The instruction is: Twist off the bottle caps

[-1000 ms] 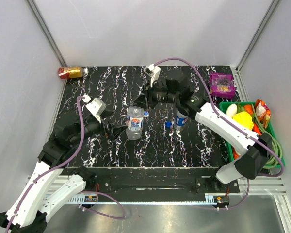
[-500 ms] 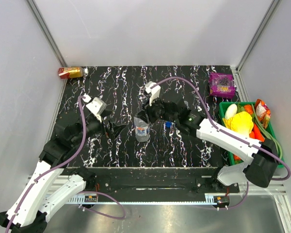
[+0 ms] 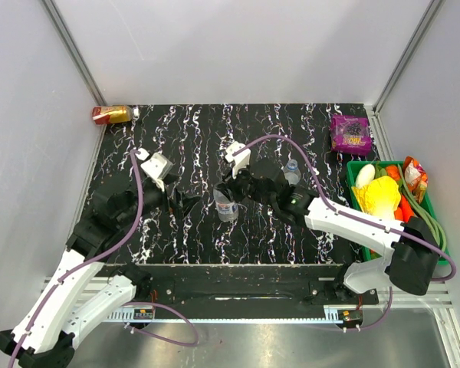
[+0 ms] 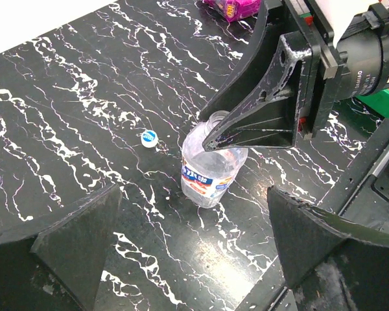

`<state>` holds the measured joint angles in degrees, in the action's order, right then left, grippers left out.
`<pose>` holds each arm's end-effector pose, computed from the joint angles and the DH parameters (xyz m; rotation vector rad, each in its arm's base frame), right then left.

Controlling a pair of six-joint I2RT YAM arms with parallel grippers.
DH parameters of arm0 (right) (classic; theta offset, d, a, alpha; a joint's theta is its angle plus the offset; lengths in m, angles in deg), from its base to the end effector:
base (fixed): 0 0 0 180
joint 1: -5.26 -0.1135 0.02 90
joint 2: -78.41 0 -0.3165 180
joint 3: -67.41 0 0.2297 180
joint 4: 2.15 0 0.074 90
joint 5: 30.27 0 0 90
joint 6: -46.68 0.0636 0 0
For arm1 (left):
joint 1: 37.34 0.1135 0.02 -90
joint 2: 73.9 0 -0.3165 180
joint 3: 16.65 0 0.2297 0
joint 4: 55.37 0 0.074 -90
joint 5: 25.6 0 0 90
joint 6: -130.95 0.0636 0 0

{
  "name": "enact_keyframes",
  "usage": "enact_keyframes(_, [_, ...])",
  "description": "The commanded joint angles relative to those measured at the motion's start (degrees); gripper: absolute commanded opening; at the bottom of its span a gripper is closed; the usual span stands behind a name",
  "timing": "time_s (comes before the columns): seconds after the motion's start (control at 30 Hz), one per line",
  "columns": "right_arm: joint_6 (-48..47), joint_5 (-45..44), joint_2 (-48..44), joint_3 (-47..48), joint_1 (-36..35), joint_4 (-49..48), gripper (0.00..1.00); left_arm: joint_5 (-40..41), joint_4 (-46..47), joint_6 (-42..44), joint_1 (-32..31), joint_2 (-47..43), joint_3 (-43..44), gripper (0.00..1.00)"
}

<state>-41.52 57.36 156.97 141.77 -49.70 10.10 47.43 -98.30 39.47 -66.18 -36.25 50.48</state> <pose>0.1849 0.2590 0.3679 -0.8274 1.7196 0.6431 0.0791 -0.0647 0.3885 0.6419 1.7265 -0.6409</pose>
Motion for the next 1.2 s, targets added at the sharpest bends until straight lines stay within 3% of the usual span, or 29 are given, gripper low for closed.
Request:
enact_keyframes(0.0, [-0.57,-2.38,0.36,-1.56,-0.85,-6.41,0.00,1.50,2.13,0.42,0.10,0.50,0.22,0.99])
enact_keyframes(0.43, [-1.45,-5.45,-1.13,-7.36,-2.26,-9.84,0.00,1.42,2.39,0.33,0.10,1.11,0.22,0.99])
enact_keyframes(0.57, [-1.45,-5.89,-1.22,-8.33,-2.52,-10.29,0.05,1.68,2.39,0.24,0.10,0.94,0.04,0.99])
enact_keyframes(1.0, [-1.45,-6.42,-2.97,-9.65,-3.05,-10.29,0.46,2.21,2.30,0.07,0.10,0.76,-0.31,0.99])
enact_keyframes(1.17, [-1.45,-6.33,-4.65,-9.04,-3.05,-9.50,0.54,2.38,2.30,-0.02,0.10,0.76,-0.57,0.99])
